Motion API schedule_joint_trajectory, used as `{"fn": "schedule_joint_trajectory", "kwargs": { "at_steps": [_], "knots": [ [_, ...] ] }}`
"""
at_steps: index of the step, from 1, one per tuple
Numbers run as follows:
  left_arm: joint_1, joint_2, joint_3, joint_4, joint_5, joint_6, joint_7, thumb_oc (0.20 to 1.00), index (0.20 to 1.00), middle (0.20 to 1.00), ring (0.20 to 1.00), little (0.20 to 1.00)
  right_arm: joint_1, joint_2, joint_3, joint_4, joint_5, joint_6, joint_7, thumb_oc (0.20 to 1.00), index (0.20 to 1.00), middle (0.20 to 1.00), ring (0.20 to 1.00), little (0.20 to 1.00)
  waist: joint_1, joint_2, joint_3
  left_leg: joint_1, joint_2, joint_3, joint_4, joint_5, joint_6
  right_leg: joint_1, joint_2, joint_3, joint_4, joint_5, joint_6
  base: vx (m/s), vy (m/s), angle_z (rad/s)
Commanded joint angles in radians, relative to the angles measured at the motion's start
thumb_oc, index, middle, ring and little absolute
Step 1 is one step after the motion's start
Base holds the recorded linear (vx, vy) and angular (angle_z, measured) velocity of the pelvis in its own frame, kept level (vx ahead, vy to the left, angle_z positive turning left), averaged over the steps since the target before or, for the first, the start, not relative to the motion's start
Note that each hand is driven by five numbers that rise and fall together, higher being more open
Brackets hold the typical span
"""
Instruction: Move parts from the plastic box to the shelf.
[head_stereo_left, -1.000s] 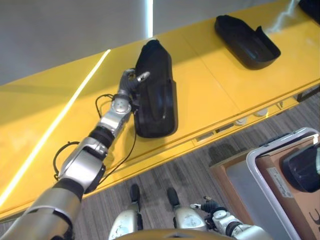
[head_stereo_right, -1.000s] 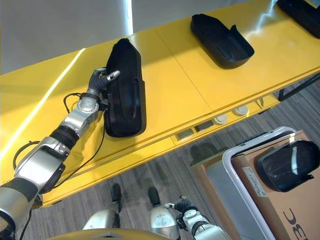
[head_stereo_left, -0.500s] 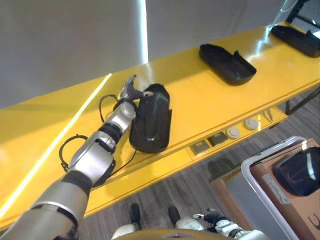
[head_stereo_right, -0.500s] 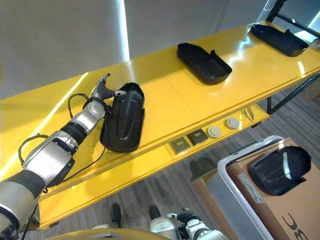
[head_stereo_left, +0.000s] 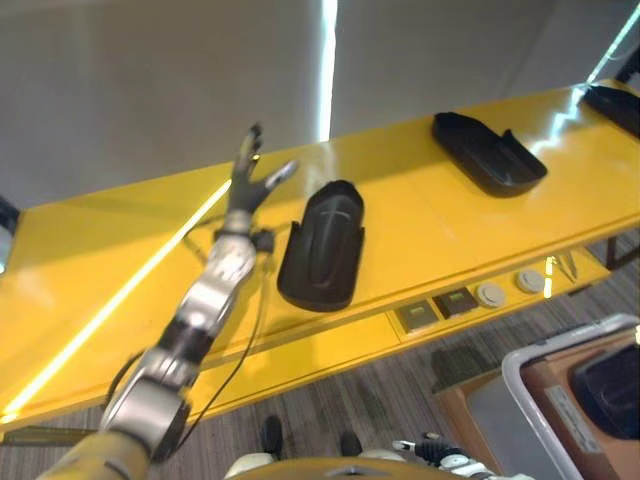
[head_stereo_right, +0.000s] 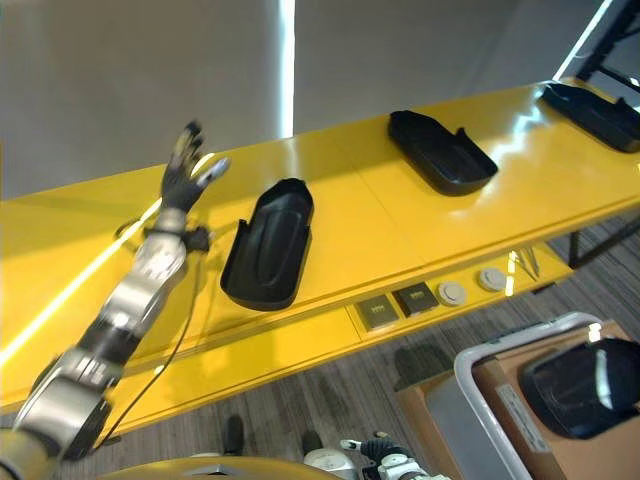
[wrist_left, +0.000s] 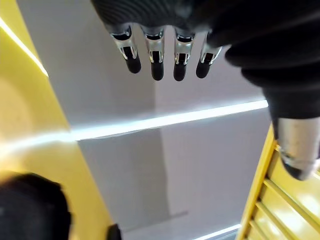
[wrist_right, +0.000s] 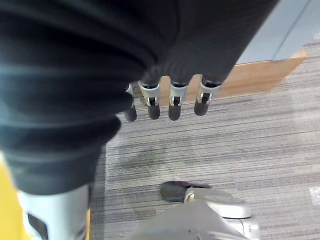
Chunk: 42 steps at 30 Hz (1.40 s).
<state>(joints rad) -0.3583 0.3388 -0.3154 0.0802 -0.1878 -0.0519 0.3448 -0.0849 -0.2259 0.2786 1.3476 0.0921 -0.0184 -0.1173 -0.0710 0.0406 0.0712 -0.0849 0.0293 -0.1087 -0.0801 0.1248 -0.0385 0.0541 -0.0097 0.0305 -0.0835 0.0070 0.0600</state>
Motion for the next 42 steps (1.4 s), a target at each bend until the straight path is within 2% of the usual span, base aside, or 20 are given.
{"fn": "schedule_joint_trajectory", "kwargs": {
  "at_steps": [1,4,11,19,31,42],
  "knots": [
    [-0.061,0.033,0.049,0.032,0.088,-0.051,-0.077,1.0,1.0,1.0,1.0,1.0,-0.022,0.04,-0.004,0.029,-0.005,-0.012,-0.01,1.0,1.0,1.0,1.0,1.0,0.053,-0.073,0.012,0.027,0.035,-0.024,-0.007,-0.08,-0.047,-0.02,-0.069,-0.041,-0.004,-0.014,0.064,0.01,0.049,0.23],
    [0.043,0.048,0.034,-0.03,0.1,-0.064,-0.125,1.0,1.0,1.0,1.0,1.0,-0.024,0.06,0.013,0.005,-0.006,-0.021,-0.01,1.0,1.0,1.0,1.0,1.0,0.067,-0.09,0.008,0.017,0.033,-0.028,-0.007,-0.083,-0.044,-0.026,-0.071,-0.043,-0.004,-0.012,0.066,0.01,0.05,0.18],
    [0.2,0.07,0.01,-0.185,-0.066,-0.101,-0.242,1.0,1.0,1.0,1.0,1.0,-0.026,0.094,0.047,-0.034,-0.006,-0.027,-0.008,1.0,1.0,1.0,1.0,1.0,0.083,-0.118,0.01,0.01,0.029,-0.013,-0.007,-0.093,-0.025,-0.047,-0.077,-0.027,-0.004,0.002,0.075,0.0,0.047,-0.05],
    [0.311,0.081,-0.031,-0.222,-0.142,-0.064,-0.338,1.0,1.0,1.0,1.0,1.0,0.007,0.098,0.046,0.007,-0.038,-0.009,0.01,1.0,1.0,1.0,1.0,1.0,0.079,-0.118,0.011,0.028,0.031,0.002,-0.007,-0.102,-0.017,-0.044,-0.078,-0.006,-0.004,0.0,0.073,0.01,0.02,-0.1],
    [0.249,0.055,-0.142,-0.172,-0.263,-0.014,-0.419,1.0,1.0,1.0,1.0,1.0,0.012,0.08,0.048,0.016,-0.034,0.0,0.019,1.0,1.0,1.0,1.0,1.0,0.049,-0.11,0.005,0.038,0.04,0.021,-0.007,-0.104,-0.022,-0.045,-0.072,0.01,-0.004,-0.002,0.071,0.0,-0.005,-0.02],
    [0.198,0.02,-0.192,-0.129,-0.272,-0.004,-0.409,1.0,1.0,1.0,1.0,1.0,0.008,0.081,0.056,0.011,-0.023,-0.001,0.016,1.0,1.0,1.0,1.0,1.0,0.036,-0.109,0.003,0.042,0.048,0.029,-0.007,-0.103,-0.026,-0.046,-0.064,0.014,-0.004,-0.002,0.067,0.0,-0.007,-0.05]
  ]
}}
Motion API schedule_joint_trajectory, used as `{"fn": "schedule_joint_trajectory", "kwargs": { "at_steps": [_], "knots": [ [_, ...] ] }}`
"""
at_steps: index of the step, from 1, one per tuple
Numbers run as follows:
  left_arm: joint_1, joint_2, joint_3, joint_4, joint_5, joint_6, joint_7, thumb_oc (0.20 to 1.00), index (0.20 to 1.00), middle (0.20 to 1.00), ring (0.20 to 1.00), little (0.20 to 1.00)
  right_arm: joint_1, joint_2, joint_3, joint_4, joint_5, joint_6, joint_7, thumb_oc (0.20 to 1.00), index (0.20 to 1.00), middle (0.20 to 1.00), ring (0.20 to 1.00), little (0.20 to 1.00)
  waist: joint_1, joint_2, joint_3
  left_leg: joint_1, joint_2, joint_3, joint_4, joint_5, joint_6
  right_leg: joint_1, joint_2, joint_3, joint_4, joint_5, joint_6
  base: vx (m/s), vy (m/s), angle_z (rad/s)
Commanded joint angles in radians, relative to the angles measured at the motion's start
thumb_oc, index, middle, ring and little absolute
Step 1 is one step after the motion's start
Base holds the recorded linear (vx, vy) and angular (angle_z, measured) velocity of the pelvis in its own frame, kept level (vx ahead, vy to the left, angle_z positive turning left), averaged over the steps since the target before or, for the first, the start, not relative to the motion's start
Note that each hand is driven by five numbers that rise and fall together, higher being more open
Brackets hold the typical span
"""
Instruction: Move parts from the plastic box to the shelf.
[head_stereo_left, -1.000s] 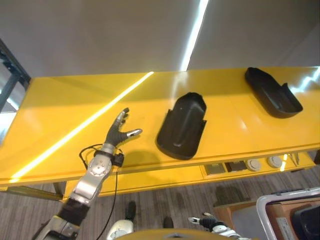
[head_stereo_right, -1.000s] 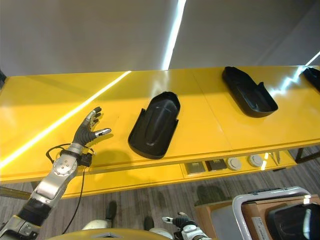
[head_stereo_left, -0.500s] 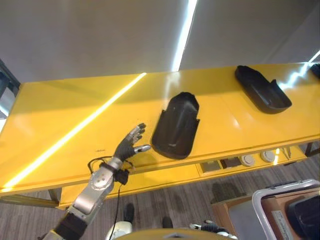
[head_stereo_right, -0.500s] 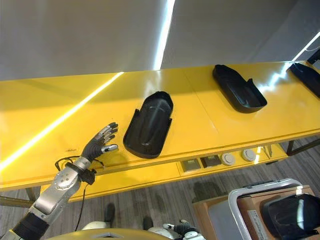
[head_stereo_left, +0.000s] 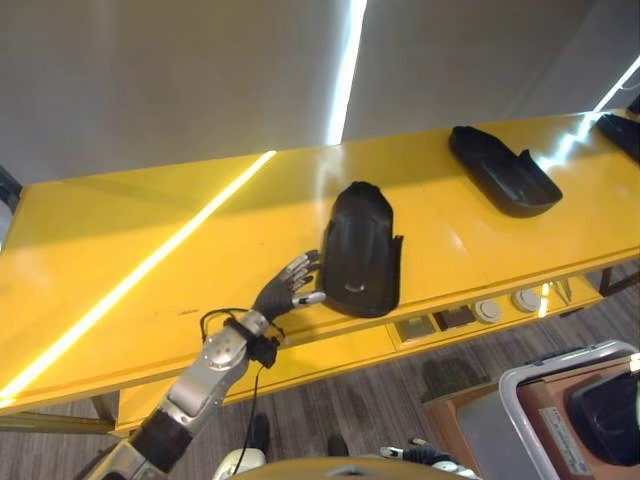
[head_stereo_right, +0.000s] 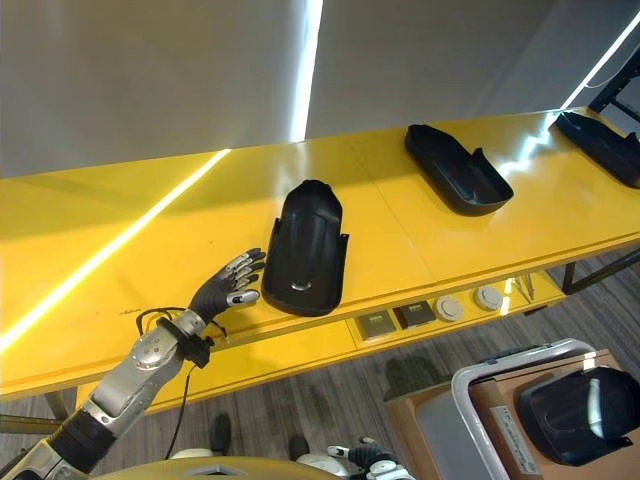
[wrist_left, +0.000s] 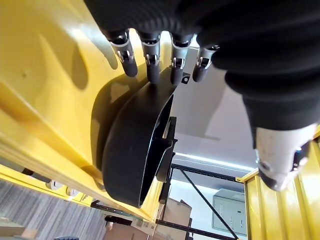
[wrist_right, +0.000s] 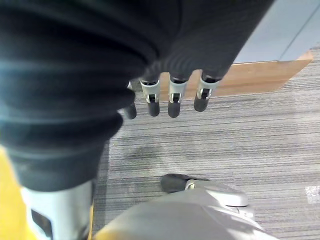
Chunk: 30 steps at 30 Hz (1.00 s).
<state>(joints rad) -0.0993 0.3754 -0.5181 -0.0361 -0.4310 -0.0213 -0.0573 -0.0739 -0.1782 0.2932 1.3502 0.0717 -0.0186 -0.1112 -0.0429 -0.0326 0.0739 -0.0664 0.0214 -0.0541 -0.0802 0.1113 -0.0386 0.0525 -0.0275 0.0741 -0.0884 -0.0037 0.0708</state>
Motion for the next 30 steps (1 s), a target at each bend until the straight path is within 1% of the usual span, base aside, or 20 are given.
{"fn": "schedule_joint_trajectory", "kwargs": {
  "at_steps": [1,5,9,10,11,12,13,14,15,16,19,23,24,25,27,28,29,30],
  "knots": [
    [-0.057,-0.02,0.011,-0.006,-0.049,-0.033,-0.007,1.0,1.0,1.0,1.0,1.0,-0.001,0.032,0.041,0.014,-0.005,0.001,0.01,1.0,1.0,1.0,1.0,1.0,0.007,-0.035,0.0,0.022,0.056,-0.025,-0.007,-0.088,-0.026,-0.046,-0.046,-0.029,0.001,0.01,0.056,0.0,0.0,0.0],
    [-0.056,-0.019,0.008,-0.01,-0.048,-0.03,-0.01,1.0,1.0,1.0,1.0,1.0,0.0,0.032,0.041,0.019,-0.008,0.003,0.009,1.0,1.0,1.0,1.0,1.0,0.007,-0.034,0.0,0.021,0.056,-0.025,-0.007,-0.088,-0.026,-0.046,-0.045,-0.031,0.001,0.009,0.056,0.0,0.0,0.0],
    [-0.038,-0.006,0.032,-0.039,-0.013,-0.037,-0.003,1.0,1.0,1.0,1.0,1.0,0.007,0.03,0.032,0.024,-0.005,0.001,0.005,1.0,1.0,1.0,1.0,1.0,0.011,-0.033,-0.001,0.022,0.056,-0.027,-0.007,-0.088,-0.025,-0.042,-0.046,-0.033,0.001,0.007,0.055,0.0,0.0,0.0],
    [-0.024,0.017,0.066,-0.091,0.047,-0.057,0.011,1.0,1.0,1.0,1.0,1.0,0.008,0.034,0.021,0.019,0.004,-0.004,0.001,1.0,1.0,1.0,1.0,1.0,0.018,-0.033,0.0,0.021,0.055,-0.029,-0.007,-0.089,-0.025,-0.039,-0.047,-0.037,0.001,0.006,0.055,0.0,0.0,0.0],
    [-0.022,0.018,0.067,-0.094,0.048,-0.056,0.011,1.0,1.0,1.0,1.0,1.0,0.008,0.034,0.022,0.019,0.004,-0.004,0.001,1.0,1.0,1.0,1.0,1.0,0.017,-0.034,0.0,0.022,0.054,-0.029,-0.007,-0.089,-0.025,-0.039,-0.047,-0.037,0.001,0.005,0.055,0.0,0.0,0.0],
    [0.008,0.052,0.103,-0.161,0.085,-0.079,0.015,1.0,1.0,1.0,1.0,1.0,0.009,0.033,0.013,0.011,0.013,-0.012,-0.005,1.0,1.0,1.0,1.0,1.0,0.026,-0.033,0.0,0.022,0.054,-0.031,-0.007,-0.089,-0.025,-0.036,-0.048,-0.039,0.001,0.005,0.055,0.0,0.0,0.0],
    [0.026,0.068,0.123,-0.192,0.089,-0.089,0.016,0.9,0.9,0.9,0.9,0.9,0.01,0.032,0.011,0.007,0.015,-0.014,-0.006,1.0,1.0,1.0,1.0,1.0,0.029,-0.033,0.0,0.023,0.053,-0.032,-0.007,-0.089,-0.025,-0.036,-0.048,-0.041,0.001,0.005,0.055,0.0,0.0,0.0],
    [0.05,0.085,0.143,-0.223,0.086,-0.096,0.014,0.592,0.592,0.592,0.592,0.592,0.013,0.031,0.009,0.003,0.016,-0.017,-0.008,1.0,1.0,1.0,1.0,1.0,0.033,-0.033,0.0,0.025,0.053,-0.033,-0.007,-0.089,-0.025,-0.034,-0.049,-0.042,0.001,0.005,0.055,0.0,0.0,0.0],
    [0.066,0.096,0.159,-0.244,0.087,-0.102,0.015,0.523,0.523,0.523,0.523,0.523,0.015,0.031,0.008,0.0,0.017,-0.018,-0.006,1.0,1.0,1.0,1.0,1.0,0.035,-0.033,-0.001,0.026,0.053,-0.034,-0.007,-0.09,-0.025,-0.031,-0.049,-0.042,0.001,0.004,0.055,0.0,0.0,0.0],
    [0.083,0.113,0.177,-0.274,0.089,-0.108,0.012,0.2,0.2,0.2,0.2,0.2,0.019,0.031,0.008,-0.003,0.018,-0.02,-0.005,1.0,1.0,1.0,1.0,1.0,0.037,-0.033,-0.002,0.028,0.053,-0.035,-0.007,-0.09,-0.026,-0.028,-0.05,-0.045,0.001,0.003,0.055,0.0,-0.001,0.05],
    [0.126,0.162,0.228,-0.352,0.07,-0.136,0.003,0.2,0.2,0.2,0.2,0.2,0.02,0.028,0.013,-0.009,0.01,-0.022,0.002,1.0,1.0,1.0,1.0,1.0,0.045,-0.032,-0.007,0.031,0.051,-0.039,-0.007,-0.091,-0.028,-0.02,-0.05,-0.049,0.001,-0.001,0.054,-0.01,0.003,0.06],
    [0.173,0.224,0.281,-0.441,-0.071,-0.152,-0.046,0.2,0.2,0.2,0.2,0.2,0.022,0.022,0.033,-0.034,-0.005,-0.025,0.015,1.0,1.0,1.0,1.0,1.0,0.048,-0.029,-0.011,0.033,0.05,-0.041,-0.007,-0.089,-0.031,-0.017,-0.051,-0.049,0.001,-0.002,0.054,-0.01,0.005,0.03],
    [0.175,0.225,0.283,-0.442,-0.072,-0.151,-0.047,0.2,0.2,0.2,0.2,0.2,0.022,0.023,0.033,-0.034,-0.005,-0.025,0.015,1.0,1.0,1.0,1.0,1.0,0.048,-0.03,-0.011,0.034,0.05,-0.041,-0.007,-0.089,-0.032,-0.017,-0.051,-0.049,0.001,-0.002,0.054,-0.02,0.008,0.04],
    [0.188,0.251,0.278,-0.454,-0.138,-0.137,-0.08,0.2,0.2,0.2,0.2,0.2,0.023,0.017,0.047,-0.041,-0.022,-0.025,0.028,1.0,1.0,1.0,1.0,1.0,0.047,-0.028,-0.014,0.034,0.05,-0.042,-0.007,-0.088,-0.033,-0.017,-0.052,-0.049,0.001,0.0,0.053,-0.01,0.008,0.05],
    [0.188,0.297,0.26,-0.467,-0.188,-0.12,-0.125,0.2,0.2,0.2,0.2,0.2,0.026,0.012,0.056,-0.04,-0.038,-0.022,0.04,1.0,1.0,1.0,1.0,1.0,0.044,-0.027,-0.019,0.036,0.051,-0.042,-0.007,-0.088,-0.034,-0.015,-0.053,-0.049,0.001,0.001,0.053,0.0,0.011,0.09],
    [0.185,0.321,0.231,-0.467,-0.253,-0.1,-0.154,0.2,0.2,0.2,0.2,0.2,0.028,0.009,0.063,-0.035,-0.05,-0.021,0.053,1.0,1.0,1.0,1.0,1.0,0.041,-0.027,-0.023,0.038,0.051,-0.04,-0.007,-0.088,-0.035,-0.014,-0.053,-0.049,0.001,0.001,0.054,0.01,0.009,0.1],
    [0.184,0.321,0.23,-0.467,-0.253,-0.1,-0.155,0.2,0.2,0.2,0.2,0.2,0.028,0.01,0.062,-0.035,-0.05,-0.021,0.053,1.0,1.0,1.0,1.0,1.0,0.041,-0.027,-0.023,0.038,0.051,-0.04,-0.007,-0.088,-0.035,-0.014,-0.053,-0.049,0.001,0.001,0.054,0.0,0.008,0.07],
    [0.171,0.333,0.202,-0.465,-0.294,-0.083,-0.183,0.2,0.2,0.2,0.2,0.2,0.027,0.01,0.07,-0.035,-0.057,-0.021,0.058,1.0,1.0,1.0,1.0,1.0,0.038,-0.027,-0.024,0.039,0.05,-0.039,-0.007,-0.088,-0.036,-0.014,-0.054,-0.049,0.001,0.001,0.054,0.0,0.0,0.0]
  ]
}}
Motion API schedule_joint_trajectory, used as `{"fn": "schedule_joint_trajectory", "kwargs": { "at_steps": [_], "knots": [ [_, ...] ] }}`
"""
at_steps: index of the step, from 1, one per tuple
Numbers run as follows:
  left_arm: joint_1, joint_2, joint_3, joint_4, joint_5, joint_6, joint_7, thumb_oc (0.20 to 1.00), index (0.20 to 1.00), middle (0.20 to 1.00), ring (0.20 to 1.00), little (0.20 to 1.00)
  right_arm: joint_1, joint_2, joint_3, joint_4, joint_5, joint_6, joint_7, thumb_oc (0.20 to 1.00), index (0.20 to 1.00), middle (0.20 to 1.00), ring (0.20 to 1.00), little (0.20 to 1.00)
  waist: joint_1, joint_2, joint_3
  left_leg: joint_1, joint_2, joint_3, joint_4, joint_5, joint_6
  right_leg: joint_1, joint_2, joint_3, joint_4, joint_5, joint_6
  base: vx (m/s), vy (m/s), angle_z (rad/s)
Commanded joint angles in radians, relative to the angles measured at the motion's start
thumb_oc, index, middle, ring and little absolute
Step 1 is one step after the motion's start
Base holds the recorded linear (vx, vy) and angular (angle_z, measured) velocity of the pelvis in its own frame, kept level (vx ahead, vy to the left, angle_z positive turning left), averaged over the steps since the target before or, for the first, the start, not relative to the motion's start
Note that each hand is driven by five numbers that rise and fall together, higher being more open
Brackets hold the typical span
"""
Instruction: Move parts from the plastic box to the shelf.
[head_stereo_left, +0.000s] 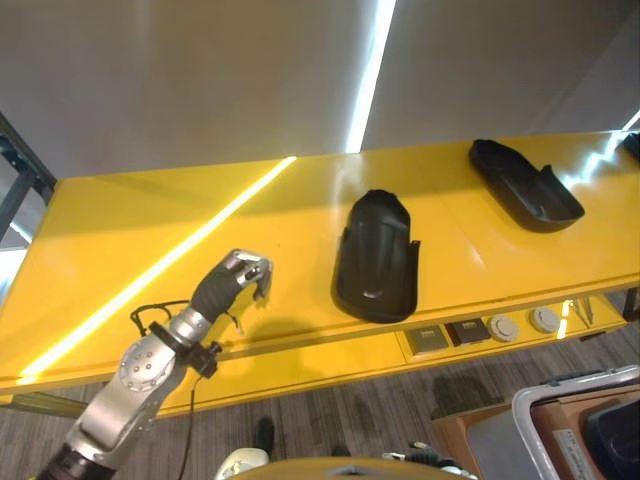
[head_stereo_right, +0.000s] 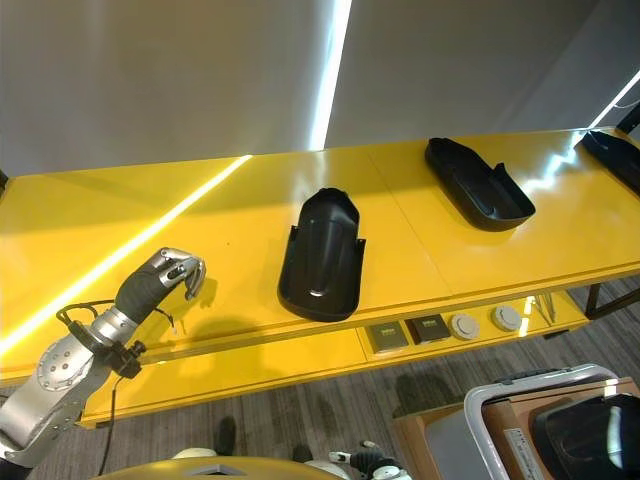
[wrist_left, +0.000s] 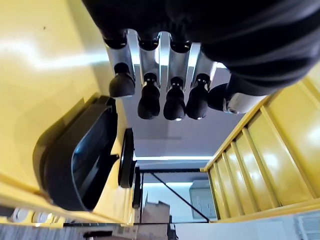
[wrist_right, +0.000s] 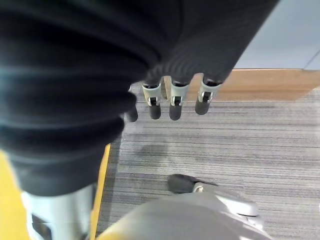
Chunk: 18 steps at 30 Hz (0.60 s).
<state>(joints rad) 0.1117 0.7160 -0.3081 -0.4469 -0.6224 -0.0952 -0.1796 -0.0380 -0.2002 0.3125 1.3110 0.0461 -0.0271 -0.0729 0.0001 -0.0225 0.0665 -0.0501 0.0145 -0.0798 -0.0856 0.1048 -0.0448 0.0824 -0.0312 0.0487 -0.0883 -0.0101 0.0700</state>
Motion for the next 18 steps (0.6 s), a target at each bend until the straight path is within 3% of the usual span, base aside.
{"fn": "schedule_joint_trajectory", "kwargs": {
  "at_steps": [1,5,6,8,11,14,18],
  "knots": [
    [-0.05,-0.007,-0.036,-0.031,-0.126,-0.003,-0.066,0.2,0.2,0.2,0.2,0.2,-0.011,0.032,0.058,0.006,-0.038,-0.015,0.024,1.0,1.0,1.0,1.0,1.0,-0.008,-0.038,-0.016,0.022,0.057,-0.012,-0.002,-0.081,-0.03,-0.045,-0.05,-0.021,0.001,0.009,0.055,0.0,0.0,0.0],
    [-0.166,-0.016,-0.208,0.06,-0.101,0.027,-0.098,0.2,0.2,0.2,0.2,0.2,-0.023,0.034,0.077,0.022,-0.048,-0.016,0.026,1.0,1.0,1.0,1.0,1.0,-0.023,-0.039,-0.011,0.021,0.056,-0.006,-0.002,-0.082,-0.028,-0.05,-0.051,-0.016,0.001,0.014,0.058,0.0,0.0,0.0],
    [-0.166,-0.017,-0.208,0.06,-0.101,0.027,-0.098,0.2,0.2,0.2,0.2,0.2,-0.023,0.033,0.077,0.022,-0.048,-0.016,0.026,1.0,1.0,1.0,1.0,1.0,-0.023,-0.039,-0.011,0.021,0.056,-0.006,-0.002,-0.082,-0.028,-0.05,-0.051,-0.016,0.001,0.014,0.058,-0.02,0.012,-0.08],
    [-0.241,-0.077,-0.323,0.159,-0.091,0.047,-0.106,0.2,0.2,0.2,0.2,0.2,-0.029,0.039,0.091,0.027,-0.043,-0.018,0.021,1.0,1.0,1.0,1.0,1.0,-0.039,-0.042,-0.006,0.019,0.054,0.002,-0.002,-0.083,-0.025,-0.058,-0.054,-0.01,0.001,0.018,0.062,-0.02,0.014,-0.09],
    [-0.32,-0.153,-0.418,0.249,-0.059,0.061,-0.113,0.2,0.2,0.2,0.2,0.2,-0.036,0.038,0.097,0.031,-0.035,-0.02,0.015,1.0,1.0,1.0,1.0,1.0,-0.05,-0.044,0.002,0.014,0.053,0.011,-0.002,-0.084,-0.022,-0.069,-0.057,-0.005,0.001,0.023,0.065,-0.03,0.021,-0.12],
    [-0.358,-0.202,-0.46,0.312,-0.039,0.062,-0.106,0.2,0.2,0.2,0.2,0.2,-0.041,0.036,0.099,0.031,-0.027,-0.021,0.01,1.0,1.0,1.0,1.0,1.0,-0.055,-0.044,0.008,0.008,0.052,0.018,-0.002,-0.084,-0.019,-0.078,-0.059,0.0,0.001,0.026,0.067,-0.03,0.023,-0.12],
    [-0.461,-0.331,-0.535,0.473,0.025,0.057,-0.07,0.2,0.2,0.2,0.2,0.2,-0.047,0.033,0.107,0.02,0.0,-0.02,-0.003,1.0,1.0,1.0,1.0,1.0,-0.073,-0.045,0.033,-0.011,0.047,0.029,-0.002,-0.079,-0.014,-0.105,-0.063,0.013,0.001,0.037,0.07,-0.05,0.019,-0.07]
  ]
}}
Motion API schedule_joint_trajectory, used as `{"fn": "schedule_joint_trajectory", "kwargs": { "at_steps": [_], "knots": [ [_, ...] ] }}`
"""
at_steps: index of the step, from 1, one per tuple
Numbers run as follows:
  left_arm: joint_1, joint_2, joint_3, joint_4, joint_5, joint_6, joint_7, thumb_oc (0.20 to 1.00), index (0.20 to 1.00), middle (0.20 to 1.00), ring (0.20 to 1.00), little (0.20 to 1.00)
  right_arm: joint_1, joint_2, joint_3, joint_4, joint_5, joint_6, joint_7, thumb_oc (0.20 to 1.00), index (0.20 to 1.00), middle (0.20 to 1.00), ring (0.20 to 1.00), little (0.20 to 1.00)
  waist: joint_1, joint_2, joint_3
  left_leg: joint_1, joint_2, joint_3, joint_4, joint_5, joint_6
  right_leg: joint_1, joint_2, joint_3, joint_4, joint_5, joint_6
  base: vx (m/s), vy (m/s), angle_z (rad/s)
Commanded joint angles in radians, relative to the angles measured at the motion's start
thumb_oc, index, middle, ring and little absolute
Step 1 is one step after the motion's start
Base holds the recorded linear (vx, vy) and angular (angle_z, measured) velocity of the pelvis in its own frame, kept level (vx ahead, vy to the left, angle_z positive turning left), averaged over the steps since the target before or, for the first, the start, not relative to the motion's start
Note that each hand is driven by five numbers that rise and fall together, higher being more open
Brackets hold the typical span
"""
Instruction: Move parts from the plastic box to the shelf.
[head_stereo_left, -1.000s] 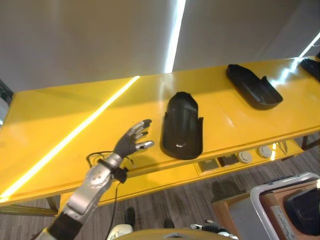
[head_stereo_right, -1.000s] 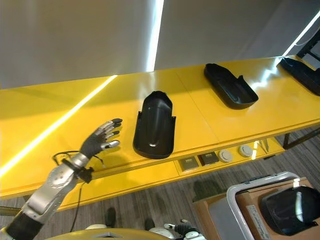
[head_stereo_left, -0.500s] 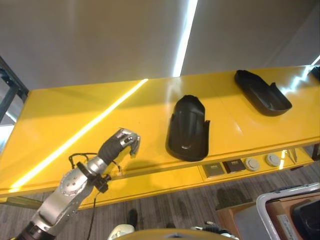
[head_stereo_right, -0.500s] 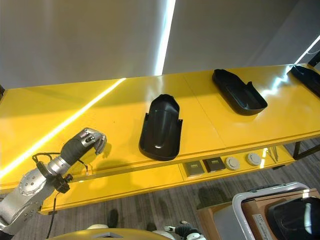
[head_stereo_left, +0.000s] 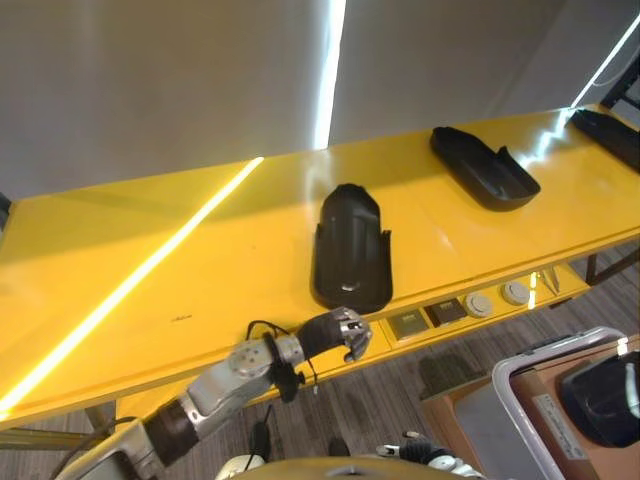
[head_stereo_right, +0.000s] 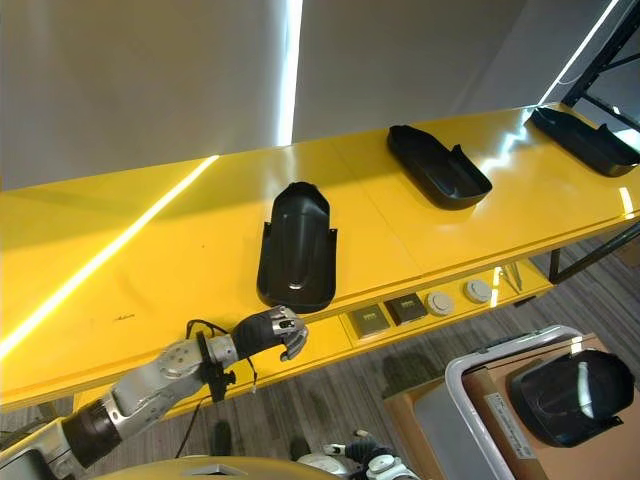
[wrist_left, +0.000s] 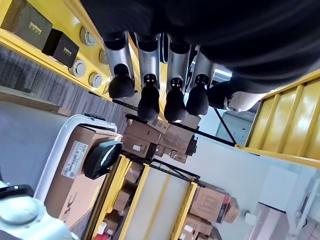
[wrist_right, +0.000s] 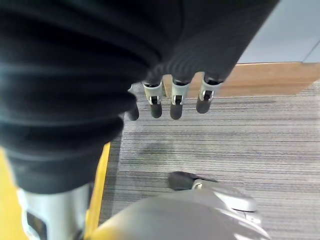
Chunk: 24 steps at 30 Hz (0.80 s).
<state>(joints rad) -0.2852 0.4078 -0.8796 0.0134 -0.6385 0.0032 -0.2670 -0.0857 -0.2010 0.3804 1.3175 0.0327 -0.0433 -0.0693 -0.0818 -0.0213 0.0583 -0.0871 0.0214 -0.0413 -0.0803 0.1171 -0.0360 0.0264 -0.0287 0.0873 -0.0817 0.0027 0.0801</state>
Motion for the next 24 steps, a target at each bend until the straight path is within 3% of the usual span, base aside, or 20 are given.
{"fn": "schedule_joint_trajectory", "kwargs": {
  "at_steps": [1,12,16,24],
  "knots": [
    [-0.08,-0.047,0.032,0.05,0.051,-0.042,0.032,0.2,0.2,0.2,0.2,0.2,0.0,0.034,0.043,0.01,0.017,-0.004,-0.009,1.0,1.0,1.0,1.0,1.0,0.006,-0.047,0.048,0.021,0.038,-0.007,-0.007,-0.089,-0.022,-0.056,-0.065,-0.021,-0.006,0.028,0.061,-0.05,0.019,-0.13],
    [-0.276,-0.245,0.029,0.405,0.209,-0.087,0.175,0.2,0.2,0.2,0.2,0.2,-0.037,0.031,0.061,-0.015,0.064,0.006,-0.04,1.0,1.0,1.0,1.0,1.0,-0.026,-0.036,0.077,-0.027,0.028,0.017,-0.007,-0.07,-0.019,-0.115,-0.073,0.002,-0.006,0.055,0.069,-0.02,0.014,-0.05],
    [-0.302,-0.227,0.094,0.381,0.225,-0.098,0.24,0.2,0.2,0.2,0.2,0.2,-0.019,0.024,0.086,-0.173,0.073,-0.003,-0.049,1.0,1.0,1.0,1.0,1.0,-0.031,-0.046,0.081,-0.032,0.032,0.026,-0.007,-0.064,-0.021,-0.127,-0.072,0.01,-0.006,0.06,0.068,-0.01,-0.006,-0.2],
    [-0.396,-0.31,0.168,0.464,0.186,-0.125,0.331,0.2,0.2,0.2,0.2,0.2,-0.014,0.05,0.07,-0.004,0.074,0.008,-0.051,1.0,1.0,1.0,1.0,1.0,-0.029,-0.038,0.08,-0.033,0.03,0.018,-0.007,-0.062,-0.022,-0.119,-0.074,0.001,-0.006,0.058,0.068,0.01,-0.001,-0.01]
  ]
}}
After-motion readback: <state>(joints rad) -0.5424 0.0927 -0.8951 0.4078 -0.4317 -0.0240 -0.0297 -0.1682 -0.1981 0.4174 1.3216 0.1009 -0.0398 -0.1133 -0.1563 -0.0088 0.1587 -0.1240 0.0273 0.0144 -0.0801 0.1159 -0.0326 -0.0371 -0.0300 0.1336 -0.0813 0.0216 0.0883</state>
